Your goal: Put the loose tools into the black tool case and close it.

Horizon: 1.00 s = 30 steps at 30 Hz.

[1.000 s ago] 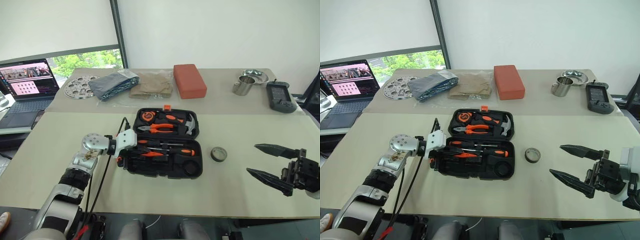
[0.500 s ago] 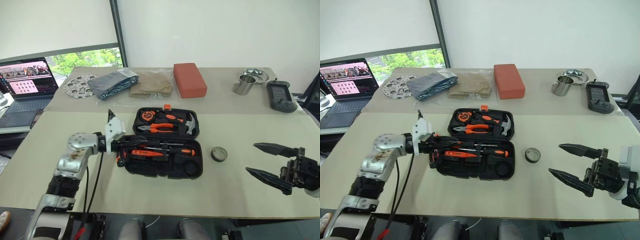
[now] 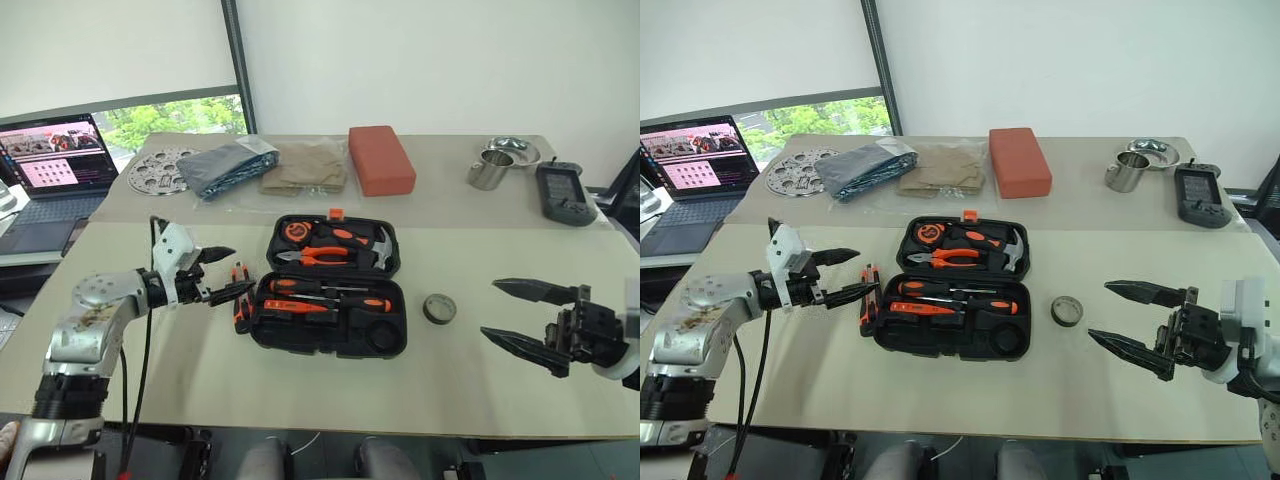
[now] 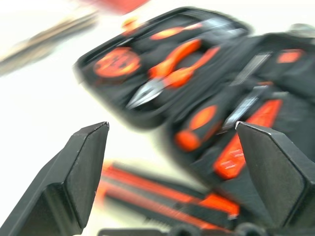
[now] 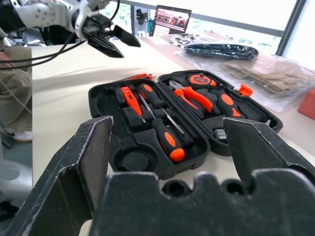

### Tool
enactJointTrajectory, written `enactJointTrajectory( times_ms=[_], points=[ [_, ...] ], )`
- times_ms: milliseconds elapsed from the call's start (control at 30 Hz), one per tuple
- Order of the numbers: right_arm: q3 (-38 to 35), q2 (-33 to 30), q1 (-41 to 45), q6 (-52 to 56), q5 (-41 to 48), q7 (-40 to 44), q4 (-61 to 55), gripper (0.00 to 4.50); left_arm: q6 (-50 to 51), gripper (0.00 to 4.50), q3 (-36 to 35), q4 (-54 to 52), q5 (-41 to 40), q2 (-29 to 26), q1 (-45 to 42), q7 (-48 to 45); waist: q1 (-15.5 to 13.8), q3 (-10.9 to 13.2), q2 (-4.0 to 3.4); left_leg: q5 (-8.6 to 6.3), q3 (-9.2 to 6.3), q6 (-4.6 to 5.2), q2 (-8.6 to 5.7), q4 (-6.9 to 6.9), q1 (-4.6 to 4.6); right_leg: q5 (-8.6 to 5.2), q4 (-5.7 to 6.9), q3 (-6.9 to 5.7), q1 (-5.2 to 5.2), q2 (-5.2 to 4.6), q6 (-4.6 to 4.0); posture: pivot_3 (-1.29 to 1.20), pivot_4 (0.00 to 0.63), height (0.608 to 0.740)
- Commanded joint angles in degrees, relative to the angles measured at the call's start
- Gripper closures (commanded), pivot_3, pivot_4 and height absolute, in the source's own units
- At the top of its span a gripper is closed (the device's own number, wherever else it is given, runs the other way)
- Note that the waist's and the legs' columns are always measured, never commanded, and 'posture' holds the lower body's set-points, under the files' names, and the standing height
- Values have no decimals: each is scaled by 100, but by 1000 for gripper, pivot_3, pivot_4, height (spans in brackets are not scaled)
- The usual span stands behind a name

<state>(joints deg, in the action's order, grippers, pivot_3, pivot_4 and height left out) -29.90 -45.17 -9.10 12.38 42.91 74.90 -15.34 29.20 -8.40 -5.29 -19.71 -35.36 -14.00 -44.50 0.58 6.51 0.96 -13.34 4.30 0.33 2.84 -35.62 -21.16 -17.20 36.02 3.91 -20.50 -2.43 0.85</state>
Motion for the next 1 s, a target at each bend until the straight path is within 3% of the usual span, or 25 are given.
enactJointTrajectory(
  times_ms=[33,200,433,867,1000],
  points=[
    [-64,-71,80,-73,51,34,-91,375,723,26,-194,-789,230,372,107,1273,-9,2,4,0,-1,0,0,0,0,0,0,0,0,-1,1,0,150,740],
    [-43,-98,145,-89,38,93,-10,375,1848,26,-300,-1119,457,1310,-72,2931,-16,2,3,0,-5,0,-2,0,0,1,1,0,4,0,1,0,150,740],
    [-145,-106,82,-54,55,79,-106,375,3046,26,4,-1370,902,2041,-272,4153,7,6,9,0,-10,-1,-8,-1,0,1,2,-1,10,6,1,0,150,740],
    [-281,-176,41,-97,78,197,38,375,3850,26,399,-1218,1160,2390,-503,4499,2,5,9,1,-15,-3,-20,-1,0,1,-1,-1,15,1,2,0,150,740],
    [-284,-177,47,-117,69,240,81,375,4199,26,209,-1243,1098,2658,-512,4592,2,4,7,1,-18,-4,-22,0,-1,0,-5,-2,22,-1,4,0,150,740]
  ],
)
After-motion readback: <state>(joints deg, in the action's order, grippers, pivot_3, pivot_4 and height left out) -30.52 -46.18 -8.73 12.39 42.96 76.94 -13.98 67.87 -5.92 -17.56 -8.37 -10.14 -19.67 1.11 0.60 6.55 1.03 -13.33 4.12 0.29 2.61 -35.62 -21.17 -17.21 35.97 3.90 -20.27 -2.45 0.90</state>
